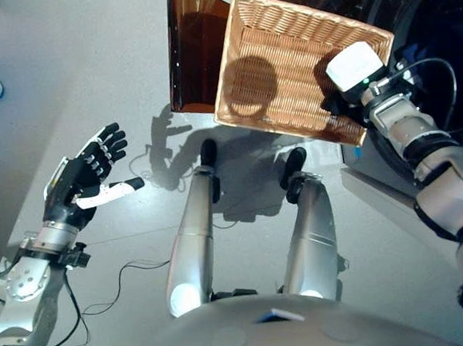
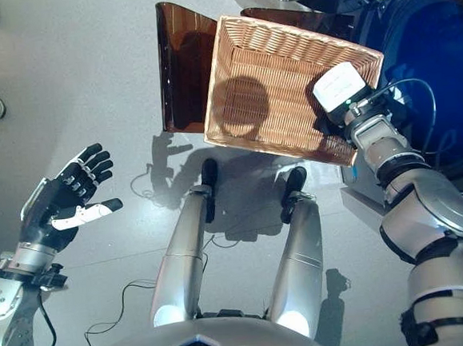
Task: Pick up the clothes and place them into the washing machine
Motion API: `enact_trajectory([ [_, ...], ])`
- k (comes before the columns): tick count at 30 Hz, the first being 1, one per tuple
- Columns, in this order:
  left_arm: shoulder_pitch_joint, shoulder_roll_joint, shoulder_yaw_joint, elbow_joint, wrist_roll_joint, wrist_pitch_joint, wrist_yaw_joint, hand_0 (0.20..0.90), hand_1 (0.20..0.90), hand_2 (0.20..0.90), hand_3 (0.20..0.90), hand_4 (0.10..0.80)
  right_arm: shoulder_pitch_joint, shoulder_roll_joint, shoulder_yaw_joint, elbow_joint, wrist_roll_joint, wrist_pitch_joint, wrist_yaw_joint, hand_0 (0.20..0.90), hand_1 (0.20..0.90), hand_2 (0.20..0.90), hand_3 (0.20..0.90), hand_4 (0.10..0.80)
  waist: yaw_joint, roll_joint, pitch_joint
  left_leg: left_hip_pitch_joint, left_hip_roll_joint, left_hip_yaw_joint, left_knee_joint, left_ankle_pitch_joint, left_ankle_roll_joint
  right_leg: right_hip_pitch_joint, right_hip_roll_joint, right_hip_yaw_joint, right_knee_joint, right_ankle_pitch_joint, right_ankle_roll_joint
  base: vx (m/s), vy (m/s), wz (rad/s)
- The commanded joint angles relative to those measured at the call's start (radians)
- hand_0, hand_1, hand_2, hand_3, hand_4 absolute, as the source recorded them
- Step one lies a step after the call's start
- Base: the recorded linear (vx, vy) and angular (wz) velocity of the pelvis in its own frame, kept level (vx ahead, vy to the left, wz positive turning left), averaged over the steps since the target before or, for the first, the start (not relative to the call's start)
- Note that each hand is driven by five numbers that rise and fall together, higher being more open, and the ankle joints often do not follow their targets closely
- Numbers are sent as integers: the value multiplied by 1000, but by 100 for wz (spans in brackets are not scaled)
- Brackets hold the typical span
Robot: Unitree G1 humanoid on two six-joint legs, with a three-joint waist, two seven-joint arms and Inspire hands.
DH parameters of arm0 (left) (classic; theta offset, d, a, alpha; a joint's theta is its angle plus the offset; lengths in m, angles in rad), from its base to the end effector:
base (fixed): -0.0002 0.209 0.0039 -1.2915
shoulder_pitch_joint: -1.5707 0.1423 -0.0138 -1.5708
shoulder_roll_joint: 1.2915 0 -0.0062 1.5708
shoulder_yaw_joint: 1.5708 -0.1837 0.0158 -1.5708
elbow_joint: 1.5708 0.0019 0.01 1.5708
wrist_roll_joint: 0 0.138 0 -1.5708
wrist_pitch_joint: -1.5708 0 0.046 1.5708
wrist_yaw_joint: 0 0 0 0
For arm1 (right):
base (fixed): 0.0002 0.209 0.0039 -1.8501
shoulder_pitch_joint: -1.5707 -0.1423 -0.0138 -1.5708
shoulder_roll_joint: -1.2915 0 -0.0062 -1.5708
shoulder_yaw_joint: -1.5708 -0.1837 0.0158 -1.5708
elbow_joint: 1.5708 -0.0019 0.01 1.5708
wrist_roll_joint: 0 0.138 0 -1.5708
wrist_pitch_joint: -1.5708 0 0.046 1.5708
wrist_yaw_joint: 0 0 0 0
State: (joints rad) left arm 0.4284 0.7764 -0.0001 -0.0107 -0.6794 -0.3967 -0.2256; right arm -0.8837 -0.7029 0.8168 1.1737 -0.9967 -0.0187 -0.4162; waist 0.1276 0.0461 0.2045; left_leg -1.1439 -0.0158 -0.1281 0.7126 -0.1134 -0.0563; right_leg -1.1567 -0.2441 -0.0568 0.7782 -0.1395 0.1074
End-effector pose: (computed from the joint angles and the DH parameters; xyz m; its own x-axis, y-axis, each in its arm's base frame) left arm 0.1155 0.2974 0.0571 0.9876 -0.1532 -0.0337 0.1559 0.9822 0.1050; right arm 0.3166 -0.2854 0.0971 0.9992 0.0207 -0.0355 -0.0172 -0.5731 -0.8193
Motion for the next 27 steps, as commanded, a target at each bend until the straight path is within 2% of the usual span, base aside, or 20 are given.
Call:
enact_trajectory([
  [1,49,-32,122,-60,4,-69,27,900,900,900,900,800,26,-11,-96,4,176,39,-70,200,200,200,200,300,-8,9,-40,11,14,2,-225,107,7,31,34,5,-15,-28,-25,13,0,-4],
  [6,21,-65,109,-29,13,-69,54,900,900,900,900,800,106,84,-340,-24,555,-64,-132,200,200,200,200,300,-21,6,-41,48,21,7,-255,116,7,70,42,0,-57,-14,-22,18,-7,-11],
  [9,21,-54,104,-24,10,-73,62,900,900,900,900,800,127,113,-442,-52,737,-124,-150,200,200,200,200,300,-27,6,-44,68,27,10,-274,120,8,90,45,-3,-82,-10,-20,24,-20,-15],
  [20,-8,-61,110,5,15,-74,89,900,900,900,900,800,197,165,-620,-88,1038,-233,-137,200,200,200,200,300,-41,15,-75,121,38,24,-332,136,-1,136,53,-1,-134,-5,-17,24,-9,-5],
  [24,-34,-71,96,18,22,-72,101,900,900,900,900,800,213,196,-700,-82,1194,-284,-122,200,200,200,200,300,-39,20,-75,136,41,28,-350,141,-1,145,51,0,-149,-2,-14,0,0,0],
  [26,-57,-85,76,24,28,-72,117,900,900,900,900,800,219,239,-780,-86,1369,-346,-101,200,200,200,200,300,-37,29,-67,142,39,30,-359,146,-2,149,51,2,-155,-2,-13,-5,-12,-2],
  [27,-58,-84,75,24,28,-72,118,900,900,900,900,800,220,238,-781,-85,1371,-347,-98,200,200,200,200,300,-36,28,-66,143,39,30,-359,146,-2,149,51,2,-155,-2,-13,0,0,0],
])
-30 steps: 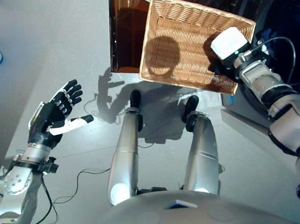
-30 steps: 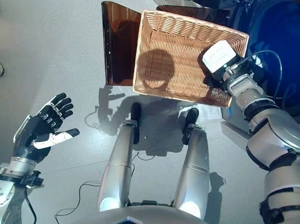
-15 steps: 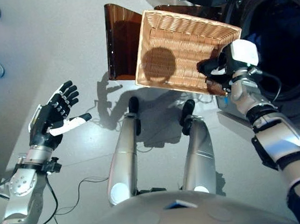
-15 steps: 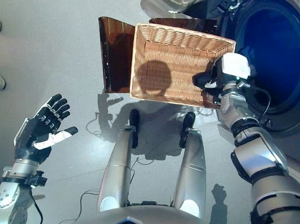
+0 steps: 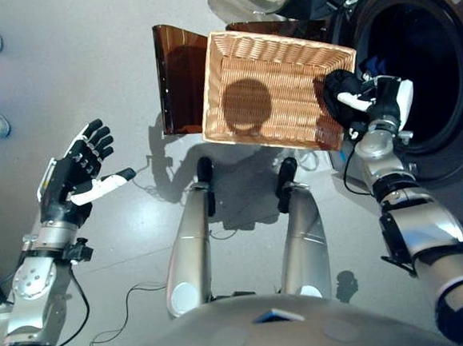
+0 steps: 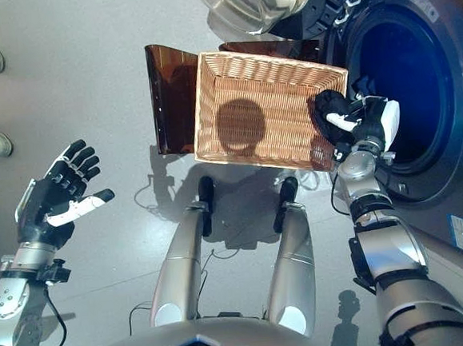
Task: Pick up the clothes and place them into the washing machine
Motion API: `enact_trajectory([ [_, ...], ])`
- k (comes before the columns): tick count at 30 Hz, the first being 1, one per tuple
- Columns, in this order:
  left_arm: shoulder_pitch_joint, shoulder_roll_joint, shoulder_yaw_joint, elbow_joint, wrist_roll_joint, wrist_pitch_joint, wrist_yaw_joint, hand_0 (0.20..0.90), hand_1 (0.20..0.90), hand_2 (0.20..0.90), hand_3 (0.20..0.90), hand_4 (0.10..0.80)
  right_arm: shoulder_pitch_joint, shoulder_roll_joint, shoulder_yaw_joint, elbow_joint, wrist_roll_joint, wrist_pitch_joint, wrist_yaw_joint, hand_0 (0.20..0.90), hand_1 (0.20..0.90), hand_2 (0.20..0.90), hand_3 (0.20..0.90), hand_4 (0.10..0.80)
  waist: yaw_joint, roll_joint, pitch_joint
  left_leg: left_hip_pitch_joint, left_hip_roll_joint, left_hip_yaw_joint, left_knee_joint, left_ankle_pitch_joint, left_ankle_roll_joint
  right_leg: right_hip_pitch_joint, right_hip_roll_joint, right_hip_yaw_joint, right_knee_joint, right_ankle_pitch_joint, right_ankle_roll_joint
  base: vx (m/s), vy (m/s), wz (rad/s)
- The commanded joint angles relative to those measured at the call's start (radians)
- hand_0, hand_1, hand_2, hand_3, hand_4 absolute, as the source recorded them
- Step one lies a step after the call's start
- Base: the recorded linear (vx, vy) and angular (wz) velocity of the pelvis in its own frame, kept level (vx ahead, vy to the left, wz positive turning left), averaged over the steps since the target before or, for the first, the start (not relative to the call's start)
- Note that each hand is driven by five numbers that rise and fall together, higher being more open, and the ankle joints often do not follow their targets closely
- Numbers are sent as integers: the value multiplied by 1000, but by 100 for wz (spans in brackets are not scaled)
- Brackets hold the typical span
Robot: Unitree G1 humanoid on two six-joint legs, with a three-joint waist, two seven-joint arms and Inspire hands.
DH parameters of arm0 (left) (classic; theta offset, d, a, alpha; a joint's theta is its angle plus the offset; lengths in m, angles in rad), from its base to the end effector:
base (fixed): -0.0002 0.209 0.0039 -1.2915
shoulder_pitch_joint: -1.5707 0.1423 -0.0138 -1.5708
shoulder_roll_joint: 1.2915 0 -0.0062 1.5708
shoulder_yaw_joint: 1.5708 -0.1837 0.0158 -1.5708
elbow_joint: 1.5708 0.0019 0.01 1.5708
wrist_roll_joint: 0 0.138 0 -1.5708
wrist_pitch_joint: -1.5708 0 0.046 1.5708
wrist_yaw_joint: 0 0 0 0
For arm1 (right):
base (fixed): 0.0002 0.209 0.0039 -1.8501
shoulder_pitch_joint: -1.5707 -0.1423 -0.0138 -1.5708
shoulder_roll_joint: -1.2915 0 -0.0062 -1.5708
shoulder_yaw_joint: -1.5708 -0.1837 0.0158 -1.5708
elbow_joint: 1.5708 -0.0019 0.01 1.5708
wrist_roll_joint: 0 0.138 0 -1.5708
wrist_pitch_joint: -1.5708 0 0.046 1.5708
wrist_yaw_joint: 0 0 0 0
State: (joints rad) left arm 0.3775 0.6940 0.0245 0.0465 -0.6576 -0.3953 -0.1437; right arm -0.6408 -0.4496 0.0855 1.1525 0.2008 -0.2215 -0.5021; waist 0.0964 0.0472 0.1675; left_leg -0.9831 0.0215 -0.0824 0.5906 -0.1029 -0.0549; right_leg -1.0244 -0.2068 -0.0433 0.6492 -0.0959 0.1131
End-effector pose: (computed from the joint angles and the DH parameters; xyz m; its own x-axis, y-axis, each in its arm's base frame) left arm 0.1210 0.2956 0.0481 0.9999 -0.0107 0.0033 0.0105 0.9974 0.0707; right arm 0.2908 -0.2607 0.0402 0.7706 -0.6337 -0.0681 0.5726 0.7353 -0.3626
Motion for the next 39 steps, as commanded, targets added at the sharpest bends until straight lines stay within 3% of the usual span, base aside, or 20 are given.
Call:
enact_trajectory([
  [1,-14,-4,45,-32,5,-74,39,900,900,900,900,800,-21,-5,-61,-62,211,-154,1,200,200,200,200,300,-4,31,-26,-19,1,-15,-238,137,-4,16,12,-11,-25,-46,-18,0,0,0],
  [4,-20,-8,40,-33,3,-75,41,900,900,900,900,800,-22,18,-106,-54,319,-185,26,200,200,200,200,300,0,40,-22,-21,0,-13,-241,138,-5,13,13,-8,-27,-49,-19,0,0,0],
  [6,-23,-11,33,-35,0,-79,52,900,900,900,900,800,-48,35,-197,-39,510,-236,55,200,200,200,200,300,8,63,-17,-23,-1,-9,-246,140,-8,5,8,0,-24,-53,-20,-6,-3,2],
  [10,-27,-12,23,-42,-10,-75,51,900,900,900,900,800,-73,40,-256,-26,670,-272,109,200,200,200,200,300,17,76,-13,-22,-2,-6,-255,142,-8,3,3,3,-24,-54,-18,-1,-4,3],
  [11,-31,-14,11,-45,-17,-69,50,900,900,900,900,800,-87,50,-296,-27,777,-299,140,200,200,200,200,300,20,86,-14,-20,-2,-3,-262,143,-8,2,0,6,-24,-55,-17,0,0,0],
  [16,-48,-16,-10,-61,-41,-62,43,900,900,900,900,800,-125,55,-356,-46,965,-348,219,200,200,200,200,300,30,105,-12,-17,-5,-1,-281,153,-12,-2,-6,11,-24,-58,-14,0,0,0],
  [19,-52,-11,-31,-73,-60,-61,34,900,900,900,900,800,-159,36,-382,-50,1026,-372,231,200,200,200,200,300,35,121,-9,-8,-11,-1,-298,160,-14,0,-7,14,-26,-60,-13,-36,2,5],
  [20,-53,-7,-35,-77,-65,-60,32,900,900,900,900,800,-174,33,-389,-52,1052,-380,235,200,200,200,200,300,39,128,-1,-18,-7,3,-302,190,-11,-11,-6,8,-27,-36,-17,0,0,0],
  [21,-55,-8,-35,-77,-66,-59,32,900,900,900,900,800,-176,31,-389,-50,1054,-381,238,200,200,200,200,300,38,126,-8,-9,-9,-1,-304,169,-14,-2,-6,14,-27,-55,-13,0,0,0],
  [24,-59,-2,-45,-80,-84,-59,24,900,900,900,900,800,-208,6,-407,-63,1106,-411,245,200,200,200,200,300,43,137,1,-10,-7,-1,-321,202,-17,-9,-8,7,-29,-39,-15,3,-12,0],
  [25,-62,-1,-50,-80,-87,-58,24,900,900,900,900,800,-220,-1,-412,-65,1121,-421,243,200,200,200,200,300,40,136,-7,2,-10,-5,-329,184,-21,0,-9,13,-30,-59,-11,0,0,0],
  [39,-48,20,-45,-90,-113,-47,32,900,900,900,900,800,-292,-110,-510,-114,1189,-569,135,200,200,200,200,300,43,172,-19,5,-3,-8,-368,231,-33,-21,-11,4,-4,-58,-15,-13,-4,3],
])
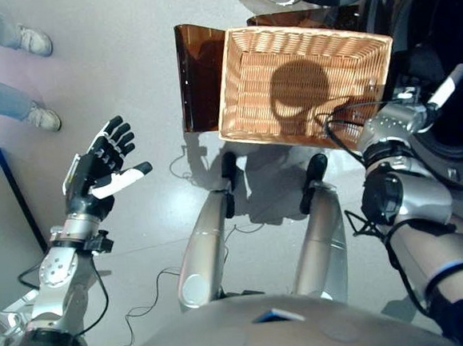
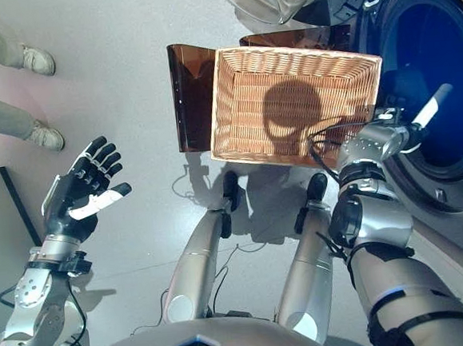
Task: Pick up the clothes and place them into the washing machine
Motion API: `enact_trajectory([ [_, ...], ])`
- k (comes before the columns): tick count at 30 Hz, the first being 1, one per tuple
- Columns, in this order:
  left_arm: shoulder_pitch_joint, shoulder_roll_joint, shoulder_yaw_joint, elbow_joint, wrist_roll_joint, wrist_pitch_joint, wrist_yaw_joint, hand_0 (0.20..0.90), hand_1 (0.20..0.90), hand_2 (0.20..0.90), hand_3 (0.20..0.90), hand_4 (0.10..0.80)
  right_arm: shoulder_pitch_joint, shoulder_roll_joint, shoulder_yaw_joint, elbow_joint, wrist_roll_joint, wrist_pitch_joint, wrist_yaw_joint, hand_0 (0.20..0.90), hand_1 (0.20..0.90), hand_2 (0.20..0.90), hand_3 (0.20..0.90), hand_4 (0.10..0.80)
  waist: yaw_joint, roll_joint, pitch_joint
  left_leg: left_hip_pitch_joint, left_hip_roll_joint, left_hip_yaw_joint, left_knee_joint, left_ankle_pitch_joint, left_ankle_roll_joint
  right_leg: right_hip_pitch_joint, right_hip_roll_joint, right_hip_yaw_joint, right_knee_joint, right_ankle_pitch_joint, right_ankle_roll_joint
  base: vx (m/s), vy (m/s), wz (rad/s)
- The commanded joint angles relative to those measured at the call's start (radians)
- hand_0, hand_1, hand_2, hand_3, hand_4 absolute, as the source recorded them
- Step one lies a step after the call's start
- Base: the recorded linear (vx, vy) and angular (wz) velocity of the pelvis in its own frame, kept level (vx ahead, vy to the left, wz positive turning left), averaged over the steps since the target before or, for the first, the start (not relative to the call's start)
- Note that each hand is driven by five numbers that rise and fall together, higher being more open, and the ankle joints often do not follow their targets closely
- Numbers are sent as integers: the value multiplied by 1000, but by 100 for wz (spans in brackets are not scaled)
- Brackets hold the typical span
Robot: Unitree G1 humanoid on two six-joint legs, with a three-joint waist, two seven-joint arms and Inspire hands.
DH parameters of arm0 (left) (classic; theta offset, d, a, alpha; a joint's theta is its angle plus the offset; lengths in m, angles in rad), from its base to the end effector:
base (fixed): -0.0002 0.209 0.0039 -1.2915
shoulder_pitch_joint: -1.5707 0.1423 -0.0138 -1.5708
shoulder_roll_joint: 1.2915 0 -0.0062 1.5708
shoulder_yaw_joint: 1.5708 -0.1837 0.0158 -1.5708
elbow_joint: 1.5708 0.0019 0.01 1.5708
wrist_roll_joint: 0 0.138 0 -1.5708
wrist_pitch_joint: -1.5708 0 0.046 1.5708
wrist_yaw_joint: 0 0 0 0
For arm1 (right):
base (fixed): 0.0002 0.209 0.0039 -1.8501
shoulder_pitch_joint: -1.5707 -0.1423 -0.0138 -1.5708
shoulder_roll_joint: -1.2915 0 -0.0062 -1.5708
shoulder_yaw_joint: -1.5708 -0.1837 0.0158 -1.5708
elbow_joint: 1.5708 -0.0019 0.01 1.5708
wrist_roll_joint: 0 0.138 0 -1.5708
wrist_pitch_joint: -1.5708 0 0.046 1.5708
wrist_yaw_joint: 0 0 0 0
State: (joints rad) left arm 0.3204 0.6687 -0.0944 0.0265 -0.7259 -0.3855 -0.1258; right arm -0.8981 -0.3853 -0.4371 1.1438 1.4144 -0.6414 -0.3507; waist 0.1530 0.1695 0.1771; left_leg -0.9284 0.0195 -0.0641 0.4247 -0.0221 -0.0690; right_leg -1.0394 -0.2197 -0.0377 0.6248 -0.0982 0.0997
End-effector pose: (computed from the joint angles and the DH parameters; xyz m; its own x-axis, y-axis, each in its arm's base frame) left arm 0.1325 0.2709 0.0395 0.9974 -0.0719 0.0049 0.0720 0.9957 -0.0577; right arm 0.3168 -0.2831 0.1145 0.4514 -0.8041 -0.3868 0.3895 -0.2124 0.8962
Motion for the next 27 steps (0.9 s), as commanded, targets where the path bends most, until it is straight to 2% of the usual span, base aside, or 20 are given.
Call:
enact_trajectory([
  [1,11,47,75,-73,-46,-56,14,900,900,900,900,800,-37,-185,11,-112,-33,-154,-27,200,200,200,200,300,-14,53,-29,-51,-1,-25,-202,150,-18,-8,1,-3,25,-56,-1,0,0,0],
  [7,40,54,96,-79,-59,-53,9,900,900,900,900,800,-42,-254,8,-136,-82,-174,-79,200,200,200,200,300,-19,58,-37,-48,2,-23,-215,154,-18,-14,1,-1,30,-57,-1,0,0,0],
  [15,47,69,116,-90,-71,-61,8,900,900,900,900,800,-70,-338,39,-154,-109,-204,-101,200,200,200,200,300,-38,41,-47,-44,11,-24,-218,157,-28,-13,8,-5,39,-60,-2,0,0,0],
  [20,54,68,122,-96,-67,-63,14,900,900,900,900,800,-74,-332,58,-176,-124,-217,-107,200,200,200,200,300,-40,35,-48,-50,17,-24,-216,160,-31,-17,12,-8,42,-61,-4,0,0,0],
  [27,46,53,128,-78,-60,-70,20,900,900,900,900,800,-47,-263,61,-189,-126,-216,-91,200,200,200,200,300,-41,28,-47,-59,17,-25,-212,160,-29,-25,15,-11,45,-57,-6,0,0,0],
])
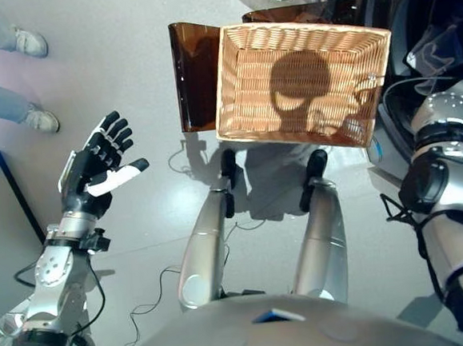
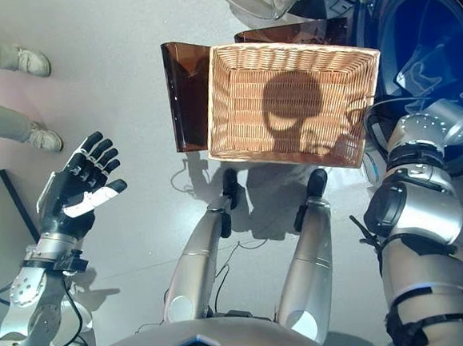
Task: Pick up the clothes and place them into the washing machine
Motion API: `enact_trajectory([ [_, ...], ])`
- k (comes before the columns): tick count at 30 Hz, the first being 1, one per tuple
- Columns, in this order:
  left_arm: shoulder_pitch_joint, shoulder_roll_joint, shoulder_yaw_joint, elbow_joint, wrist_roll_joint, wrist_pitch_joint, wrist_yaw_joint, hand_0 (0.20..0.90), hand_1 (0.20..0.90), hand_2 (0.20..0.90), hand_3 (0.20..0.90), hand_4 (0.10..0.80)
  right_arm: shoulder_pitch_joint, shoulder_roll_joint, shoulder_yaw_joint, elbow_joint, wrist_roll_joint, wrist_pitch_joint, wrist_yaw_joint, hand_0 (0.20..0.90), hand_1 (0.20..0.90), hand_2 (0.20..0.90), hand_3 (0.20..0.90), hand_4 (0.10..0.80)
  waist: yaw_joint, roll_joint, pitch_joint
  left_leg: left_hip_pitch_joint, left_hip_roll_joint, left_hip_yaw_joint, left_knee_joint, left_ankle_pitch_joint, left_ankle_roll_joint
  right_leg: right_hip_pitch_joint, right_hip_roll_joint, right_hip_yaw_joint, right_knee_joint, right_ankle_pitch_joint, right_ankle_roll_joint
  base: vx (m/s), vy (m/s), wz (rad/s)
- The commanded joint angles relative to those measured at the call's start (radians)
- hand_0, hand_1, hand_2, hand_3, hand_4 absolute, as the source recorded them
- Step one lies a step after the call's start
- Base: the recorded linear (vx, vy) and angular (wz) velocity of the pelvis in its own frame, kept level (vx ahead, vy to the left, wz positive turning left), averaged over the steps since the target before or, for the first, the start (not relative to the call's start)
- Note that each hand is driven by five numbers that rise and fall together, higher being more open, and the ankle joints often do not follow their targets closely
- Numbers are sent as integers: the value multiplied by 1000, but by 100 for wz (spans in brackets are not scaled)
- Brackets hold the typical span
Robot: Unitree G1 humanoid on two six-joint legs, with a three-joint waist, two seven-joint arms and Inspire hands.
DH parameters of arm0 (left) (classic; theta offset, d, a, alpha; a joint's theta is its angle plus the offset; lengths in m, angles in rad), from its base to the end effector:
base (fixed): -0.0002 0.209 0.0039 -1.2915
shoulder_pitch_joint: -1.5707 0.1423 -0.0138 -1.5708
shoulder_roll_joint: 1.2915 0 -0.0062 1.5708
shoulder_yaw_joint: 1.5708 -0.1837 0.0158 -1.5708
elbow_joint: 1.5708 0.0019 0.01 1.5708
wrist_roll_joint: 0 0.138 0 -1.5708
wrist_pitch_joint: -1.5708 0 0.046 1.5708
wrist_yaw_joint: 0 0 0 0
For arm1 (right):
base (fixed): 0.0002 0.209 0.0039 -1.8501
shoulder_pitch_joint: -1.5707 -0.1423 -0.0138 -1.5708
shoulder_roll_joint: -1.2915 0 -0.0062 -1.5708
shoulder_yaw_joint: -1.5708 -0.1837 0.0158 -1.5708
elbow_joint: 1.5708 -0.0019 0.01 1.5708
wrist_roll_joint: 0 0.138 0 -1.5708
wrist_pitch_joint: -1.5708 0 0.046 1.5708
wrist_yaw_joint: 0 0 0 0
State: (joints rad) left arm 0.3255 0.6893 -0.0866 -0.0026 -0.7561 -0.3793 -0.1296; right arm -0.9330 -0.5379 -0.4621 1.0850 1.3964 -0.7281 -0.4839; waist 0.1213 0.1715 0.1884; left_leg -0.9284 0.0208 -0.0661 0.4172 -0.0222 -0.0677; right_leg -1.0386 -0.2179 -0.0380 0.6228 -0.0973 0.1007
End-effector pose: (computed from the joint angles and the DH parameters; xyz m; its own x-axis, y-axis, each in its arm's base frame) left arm 0.1335 0.2725 0.0456 0.9965 -0.0808 0.0216 0.0821 0.9942 -0.0691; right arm 0.3028 -0.3281 0.1610 0.2833 -0.8924 -0.3512 0.2678 -0.2780 0.9225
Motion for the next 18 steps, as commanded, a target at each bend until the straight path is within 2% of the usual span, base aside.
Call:
enact_trajectory([
  [1,42,32,123,-48,-32,-78,23,900,900,900,900,800,-10,-104,89,-120,-108,-125,43,205,205,205,205,304,-8,25,-58,-60,16,-22,-203,160,-30,-25,13,-11,46,-58,-8,0,0,0],
  [2,41,33,125,-51,-34,-80,22,900,900,900,900,800,-4,-98,91,-114,-111,-120,44,348,348,348,348,406,-7,25,-59,-61,16,-22,-202,159,-30,-24,13,-11,45,-58,-8,0,0,0],
  [3,43,33,129,-52,-36,-83,20,900,900,900,900,800,0,-100,90,-97,-113,-108,44,900,900,900,900,800,-8,23,-60,-63,16,-22,-201,158,-29,-23,13,-12,44,-58,-9,0,0,0],
  [8,44,40,138,-54,-42,-85,19,900,900,900,900,800,7,-86,92,-76,-97,-97,56,900,900,900,900,800,-7,19,-63,-65,17,-20,-195,155,-29,-23,13,-12,44,-55,-9,0,0,0],
  [12,44,32,133,-52,-42,-82,22,900,900,900,900,800,37,-30,92,-76,-98,-90,59,900,900,900,900,800,-12,8,-64,-62,19,-18,-190,149,-25,-19,17,-12,38,-51,-9,31,-1,-2],
  [13,41,30,128,-46,-41,-82,23,900,900,900,900,800,46,-13,95,-76,-103,-87,60,900,900,900,900,800,-16,2,-71,-53,17,-21,-187,126,-28,-8,16,-5,38,-71,-5,86,-19,-1],
  [18,47,24,120,-45,-43,-86,17,900,900,900,900,800,79,51,106,-115,-118,-84,76,900,900,900,900,800,-18,-1,-60,-67,20,-17,-174,142,-22,-14,17,-12,34,-50,-9,-2,7,-9],
])
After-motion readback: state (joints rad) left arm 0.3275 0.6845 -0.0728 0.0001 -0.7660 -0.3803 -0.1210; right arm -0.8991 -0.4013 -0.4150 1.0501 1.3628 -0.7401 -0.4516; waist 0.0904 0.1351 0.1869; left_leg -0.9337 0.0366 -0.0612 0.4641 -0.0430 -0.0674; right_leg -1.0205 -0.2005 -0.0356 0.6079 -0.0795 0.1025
